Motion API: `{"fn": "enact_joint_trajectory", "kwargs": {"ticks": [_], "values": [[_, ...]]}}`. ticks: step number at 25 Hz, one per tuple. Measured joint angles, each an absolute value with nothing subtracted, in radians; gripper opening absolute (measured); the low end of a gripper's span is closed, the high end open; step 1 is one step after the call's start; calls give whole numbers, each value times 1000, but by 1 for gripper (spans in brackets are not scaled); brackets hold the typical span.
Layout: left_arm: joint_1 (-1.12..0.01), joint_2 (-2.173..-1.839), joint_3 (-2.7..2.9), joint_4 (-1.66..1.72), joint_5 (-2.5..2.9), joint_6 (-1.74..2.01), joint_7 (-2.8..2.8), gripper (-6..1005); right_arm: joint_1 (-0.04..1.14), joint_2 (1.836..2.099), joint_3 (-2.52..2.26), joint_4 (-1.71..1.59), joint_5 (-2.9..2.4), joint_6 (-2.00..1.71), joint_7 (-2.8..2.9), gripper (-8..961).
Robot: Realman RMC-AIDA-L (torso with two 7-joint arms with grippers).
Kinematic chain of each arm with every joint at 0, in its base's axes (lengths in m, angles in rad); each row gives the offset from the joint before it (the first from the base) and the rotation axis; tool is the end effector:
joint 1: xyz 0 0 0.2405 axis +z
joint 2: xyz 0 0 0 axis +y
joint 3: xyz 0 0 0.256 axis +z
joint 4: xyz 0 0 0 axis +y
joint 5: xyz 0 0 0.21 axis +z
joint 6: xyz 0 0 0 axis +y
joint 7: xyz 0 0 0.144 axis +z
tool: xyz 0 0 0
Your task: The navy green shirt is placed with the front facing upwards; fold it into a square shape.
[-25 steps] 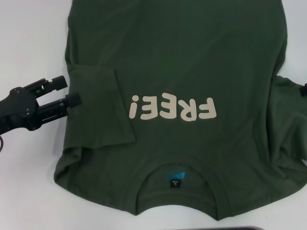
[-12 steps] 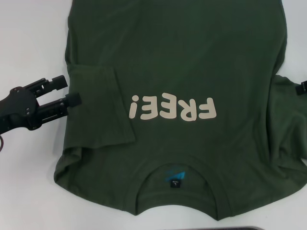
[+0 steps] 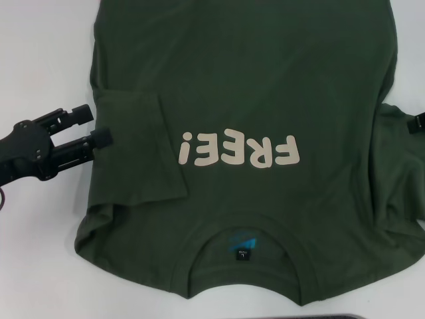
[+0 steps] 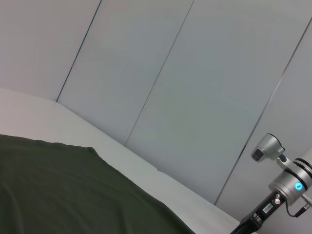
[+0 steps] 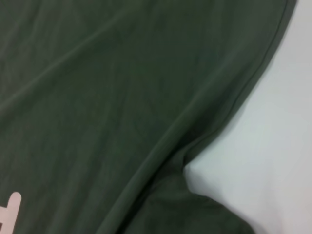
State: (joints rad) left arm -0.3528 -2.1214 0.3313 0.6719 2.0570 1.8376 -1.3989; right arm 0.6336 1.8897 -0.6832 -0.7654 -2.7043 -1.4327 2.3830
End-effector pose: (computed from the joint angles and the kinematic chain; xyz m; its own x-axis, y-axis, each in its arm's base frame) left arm -0.3048 0.2555 0.0263 0.5424 0.4305 0.7215 0.6458 -0.7629 -0.0303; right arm 0.3421 0.3612 0.0926 0.3026 -0.9425 -0.1418 -0.8696 -0.2121 -0.4460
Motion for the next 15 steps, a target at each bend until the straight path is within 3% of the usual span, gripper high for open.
{"fn": "enact_joint_trajectory", "kwargs": {"ticks": [8, 15], "values": [[-353, -2121, 331, 672, 2057, 1843, -1399, 780, 631, 1886, -684, -765, -2709, -1434, 2403, 579], [-353, -2121, 331, 673, 2057, 1847, -1400, 780, 634, 1884, -679, -765, -2749, -1425, 2450, 439]]}}
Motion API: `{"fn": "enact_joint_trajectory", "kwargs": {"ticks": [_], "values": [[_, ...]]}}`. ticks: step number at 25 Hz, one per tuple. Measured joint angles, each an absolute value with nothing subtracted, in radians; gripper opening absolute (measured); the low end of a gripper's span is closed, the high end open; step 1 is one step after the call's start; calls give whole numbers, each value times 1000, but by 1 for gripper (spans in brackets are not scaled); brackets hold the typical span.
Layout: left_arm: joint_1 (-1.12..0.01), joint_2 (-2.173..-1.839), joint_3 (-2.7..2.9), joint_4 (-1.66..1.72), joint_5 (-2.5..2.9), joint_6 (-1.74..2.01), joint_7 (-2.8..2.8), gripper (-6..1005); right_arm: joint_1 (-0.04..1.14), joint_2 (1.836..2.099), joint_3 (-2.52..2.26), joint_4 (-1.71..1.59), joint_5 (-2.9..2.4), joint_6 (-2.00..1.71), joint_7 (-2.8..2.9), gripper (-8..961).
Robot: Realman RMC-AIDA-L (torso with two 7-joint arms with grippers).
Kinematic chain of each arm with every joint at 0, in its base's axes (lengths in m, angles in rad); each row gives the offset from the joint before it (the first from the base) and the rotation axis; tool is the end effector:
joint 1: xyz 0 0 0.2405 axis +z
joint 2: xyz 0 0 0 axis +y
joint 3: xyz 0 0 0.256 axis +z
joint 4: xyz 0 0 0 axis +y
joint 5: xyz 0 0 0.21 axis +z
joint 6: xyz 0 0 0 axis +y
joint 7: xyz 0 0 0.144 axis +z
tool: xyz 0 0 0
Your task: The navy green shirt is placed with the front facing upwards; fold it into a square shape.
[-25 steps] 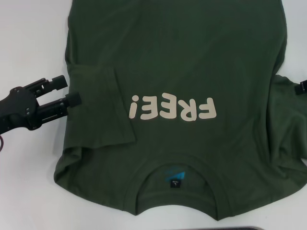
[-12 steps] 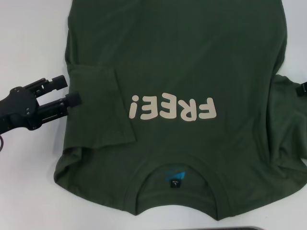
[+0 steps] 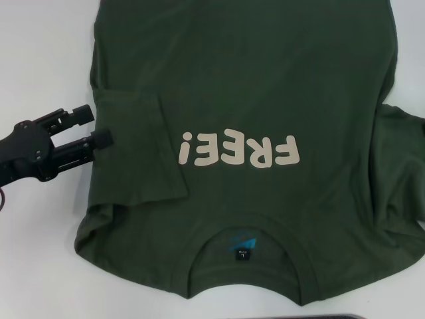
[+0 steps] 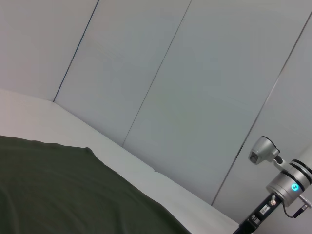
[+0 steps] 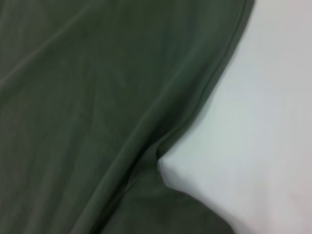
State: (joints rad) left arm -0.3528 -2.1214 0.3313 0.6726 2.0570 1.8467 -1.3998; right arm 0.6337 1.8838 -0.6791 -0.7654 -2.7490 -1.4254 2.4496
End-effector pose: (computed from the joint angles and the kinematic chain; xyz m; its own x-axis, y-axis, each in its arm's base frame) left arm -0.3038 0.2546 0.0265 0.5415 0.4301 0.7224 0.6413 -0.7669 -0.0241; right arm 0.3486 0.3595 0.0979 0.2396 -0.9585 -0.1542 -0.8694 -0.1411 -0.4736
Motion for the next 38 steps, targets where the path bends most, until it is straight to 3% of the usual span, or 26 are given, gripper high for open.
{"fn": "enact_joint_trajectory", "kwargs": {"ticks": [3, 22, 28, 38], "values": [[-353, -2121, 331, 672, 2057, 1847, -1399, 780, 634, 1884, -677, -765, -2750, -1425, 2457, 369], [-352, -2121, 331, 672, 2050, 1850, -1399, 780, 635, 1879, -678, -767, -2766, -1426, 2504, 208], [-349, -2121, 331, 672, 2048, 1850, -1399, 781, 635, 1880, -682, -773, -2770, -1427, 2516, 31], [-349, -2121, 331, 670, 2048, 1850, -1399, 780, 638, 1879, -675, -778, -2758, -1461, 2510, 25]]}}
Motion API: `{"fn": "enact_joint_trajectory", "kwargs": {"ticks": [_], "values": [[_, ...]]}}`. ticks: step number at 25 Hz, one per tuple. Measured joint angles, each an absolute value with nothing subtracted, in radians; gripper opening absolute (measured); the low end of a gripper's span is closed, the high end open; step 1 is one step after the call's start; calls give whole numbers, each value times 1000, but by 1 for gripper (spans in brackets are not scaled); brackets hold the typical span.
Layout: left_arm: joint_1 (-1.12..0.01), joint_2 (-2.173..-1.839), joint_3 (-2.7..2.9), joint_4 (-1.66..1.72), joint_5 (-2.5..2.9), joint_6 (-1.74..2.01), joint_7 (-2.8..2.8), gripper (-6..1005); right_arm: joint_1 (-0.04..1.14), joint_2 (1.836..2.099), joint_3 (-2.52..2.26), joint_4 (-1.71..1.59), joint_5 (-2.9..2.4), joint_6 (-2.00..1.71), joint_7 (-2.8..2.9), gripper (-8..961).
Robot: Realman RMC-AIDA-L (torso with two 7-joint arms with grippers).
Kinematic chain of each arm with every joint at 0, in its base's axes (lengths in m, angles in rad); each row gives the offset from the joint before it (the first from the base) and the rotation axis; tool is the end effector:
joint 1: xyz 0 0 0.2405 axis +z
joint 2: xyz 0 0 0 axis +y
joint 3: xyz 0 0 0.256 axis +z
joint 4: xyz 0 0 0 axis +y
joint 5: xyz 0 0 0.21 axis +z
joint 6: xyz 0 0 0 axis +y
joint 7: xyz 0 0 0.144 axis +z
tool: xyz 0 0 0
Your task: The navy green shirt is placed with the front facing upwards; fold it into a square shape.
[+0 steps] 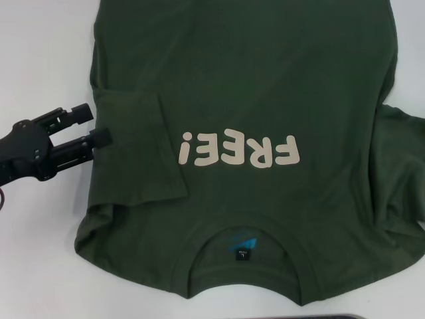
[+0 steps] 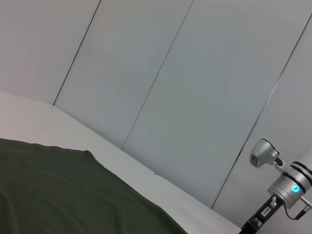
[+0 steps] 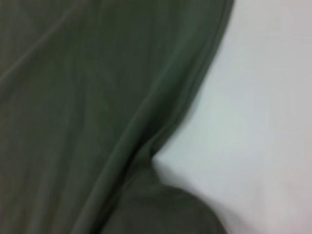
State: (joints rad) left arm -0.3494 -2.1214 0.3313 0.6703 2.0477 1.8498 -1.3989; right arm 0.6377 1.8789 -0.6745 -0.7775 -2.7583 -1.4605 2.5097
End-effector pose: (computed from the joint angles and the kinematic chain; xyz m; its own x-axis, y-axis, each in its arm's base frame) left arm -0.3038 0.2539 0.0271 0.5355 0.4259 0.7293 0.6417 -0.7666 -0.0235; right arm 0.3459 0.3580 0.1015 0.1842 -0.9690 -0.1645 -0.8834 -0.0898 -0.4600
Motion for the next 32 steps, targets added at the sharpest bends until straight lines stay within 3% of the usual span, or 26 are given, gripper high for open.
{"fn": "enact_joint_trajectory", "kwargs": {"ticks": [11, 32], "values": [[-350, -2121, 330, 672, 2045, 1849, -1399, 780, 668, 1883, -674, -779, -2632, -1516, 2491, 28], [-346, -2120, 329, 678, 2010, 1839, -1405, 780, 692, 1924, -672, -767, -2397, -1614, 2480, 35]]}}
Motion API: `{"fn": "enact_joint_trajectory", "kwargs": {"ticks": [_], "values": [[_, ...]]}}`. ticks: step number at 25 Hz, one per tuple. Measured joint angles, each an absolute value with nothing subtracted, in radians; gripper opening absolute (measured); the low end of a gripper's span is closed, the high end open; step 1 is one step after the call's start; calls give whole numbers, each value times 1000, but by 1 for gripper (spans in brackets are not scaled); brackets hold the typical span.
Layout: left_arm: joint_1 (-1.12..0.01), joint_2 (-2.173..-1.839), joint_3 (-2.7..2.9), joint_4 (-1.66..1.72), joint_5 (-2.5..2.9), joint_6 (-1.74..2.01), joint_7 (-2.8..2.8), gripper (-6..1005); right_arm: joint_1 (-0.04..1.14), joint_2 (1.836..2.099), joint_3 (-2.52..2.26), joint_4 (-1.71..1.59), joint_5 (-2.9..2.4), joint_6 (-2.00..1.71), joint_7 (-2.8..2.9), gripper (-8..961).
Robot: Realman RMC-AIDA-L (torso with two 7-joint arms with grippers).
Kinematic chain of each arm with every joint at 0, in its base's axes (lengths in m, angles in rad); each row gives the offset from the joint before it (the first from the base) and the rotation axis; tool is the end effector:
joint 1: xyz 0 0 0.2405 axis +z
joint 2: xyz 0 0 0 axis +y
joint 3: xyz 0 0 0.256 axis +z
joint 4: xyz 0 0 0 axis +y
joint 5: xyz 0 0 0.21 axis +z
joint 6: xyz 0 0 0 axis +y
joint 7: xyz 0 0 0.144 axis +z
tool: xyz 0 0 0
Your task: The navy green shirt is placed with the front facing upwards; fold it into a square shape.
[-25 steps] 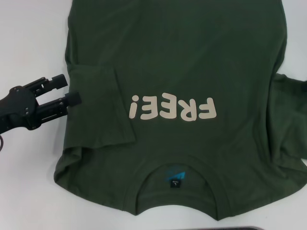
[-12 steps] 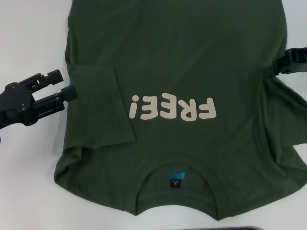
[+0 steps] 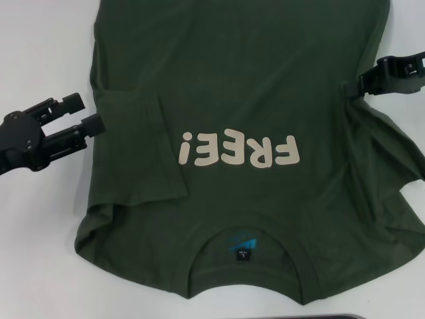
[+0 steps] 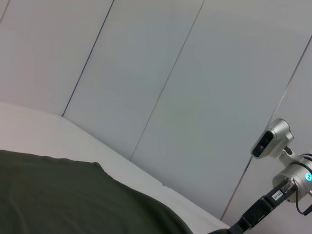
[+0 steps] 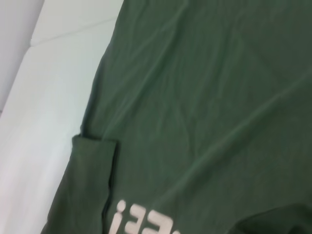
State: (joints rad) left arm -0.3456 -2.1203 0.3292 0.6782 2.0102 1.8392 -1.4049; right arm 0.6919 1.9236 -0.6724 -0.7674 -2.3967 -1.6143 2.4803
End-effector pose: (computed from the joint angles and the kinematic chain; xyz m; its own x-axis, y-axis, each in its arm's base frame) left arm -0.3042 0.2571 0.0328 0.5236 0.4031 0.7506 0.6504 -0.7581 -0.0466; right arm 0.2668 0.3730 0.0670 0.2586 -0.9385 -0.2288 -0.9660 -0.2510 -0.0626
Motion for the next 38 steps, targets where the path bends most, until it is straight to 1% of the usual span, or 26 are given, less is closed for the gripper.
{"fn": "enact_joint_trajectory", "kwargs": {"ticks": [3, 7, 11, 12, 13, 19, 22, 26, 30, 34, 36, 38], "values": [[-345, -2120, 324, 678, 2009, 1842, -1405, 780, 684, 1928, -672, -767, -2395, -1574, 2500, 36], [-344, -2121, 321, 678, 2009, 1844, -1405, 780, 674, 1941, -672, -763, -2395, -1513, 2519, 37], [-344, -2121, 320, 678, 2009, 1845, -1405, 780, 672, 1948, -670, -746, -2381, -1475, 2523, 39], [-344, -2121, 320, 678, 2009, 1845, -1405, 780, 673, 1958, -669, -737, -2366, -1454, 2523, 39], [-344, -2121, 319, 678, 2009, 1846, -1406, 781, 673, 1958, -669, -737, -2366, -1454, 2523, 39], [-344, -2121, 319, 677, 2009, 1843, -1407, 781, 687, 1999, -669, -729, -2354, -1397, 2516, 41], [-344, -2121, 319, 678, 2009, 1843, -1407, 781, 697, 2005, -681, -707, -2356, -1389, 2520, 42], [-343, -2121, 319, 678, 2009, 1840, -1407, 781, 701, 1996, -685, -665, -2362, -1387, 2527, 43], [-342, -2121, 319, 678, 2009, 1839, -1407, 780, 679, 1984, -677, -662, -2361, -1406, 2531, 45], [-346, -2121, 319, 678, 2009, 1839, -1407, 780, 657, 1958, -654, -672, -2354, -1446, 2525, 46], [-346, -2121, 319, 678, 2009, 1839, -1407, 780, 650, 1939, -648, -676, -2354, -1460, 2521, 126], [-347, -2121, 319, 678, 2009, 1840, -1407, 780, 642, 1911, -651, -683, -2364, -1483, 2519, 205]]}}
